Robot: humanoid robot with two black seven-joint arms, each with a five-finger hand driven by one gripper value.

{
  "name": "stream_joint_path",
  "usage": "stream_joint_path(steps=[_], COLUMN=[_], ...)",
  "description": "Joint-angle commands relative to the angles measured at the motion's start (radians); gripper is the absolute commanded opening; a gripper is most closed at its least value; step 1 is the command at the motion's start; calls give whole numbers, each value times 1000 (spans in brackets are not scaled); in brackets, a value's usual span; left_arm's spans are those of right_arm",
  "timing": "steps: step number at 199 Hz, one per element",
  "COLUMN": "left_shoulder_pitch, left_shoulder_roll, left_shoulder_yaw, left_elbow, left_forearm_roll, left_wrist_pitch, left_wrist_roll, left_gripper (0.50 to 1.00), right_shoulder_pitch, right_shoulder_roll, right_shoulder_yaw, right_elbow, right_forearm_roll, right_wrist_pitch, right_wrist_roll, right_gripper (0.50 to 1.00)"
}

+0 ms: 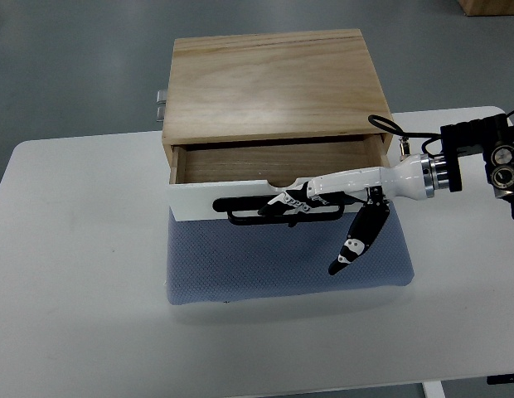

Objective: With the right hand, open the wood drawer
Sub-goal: 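Pull the upper drawer toward the robot with the right hand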

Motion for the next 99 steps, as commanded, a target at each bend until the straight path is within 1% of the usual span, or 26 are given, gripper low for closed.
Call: stream_joint_path(steps=[1,55,99], left_shoulder_pitch=[0,0,0], left_shoulder_roll=[0,0,0], left_shoulder_yaw=[0,0,0], left_elbow=[0,0,0], left_forearm_roll=[0,0,0], left_wrist_pitch=[0,0,0], left_wrist_roll=[0,0,0], left_gripper=[1000,1000,1000], right_shoulder_pitch=[2,-1,-5], right_shoulder_roll=[-2,-21,-30], right_shoulder_yaw=[2,53,55], right_elbow=[0,-2,-2], right_forearm_roll=[0,4,6], right_wrist_pitch=[-1,2,1], right_wrist_roll=[0,2,2], right_gripper=[954,954,954])
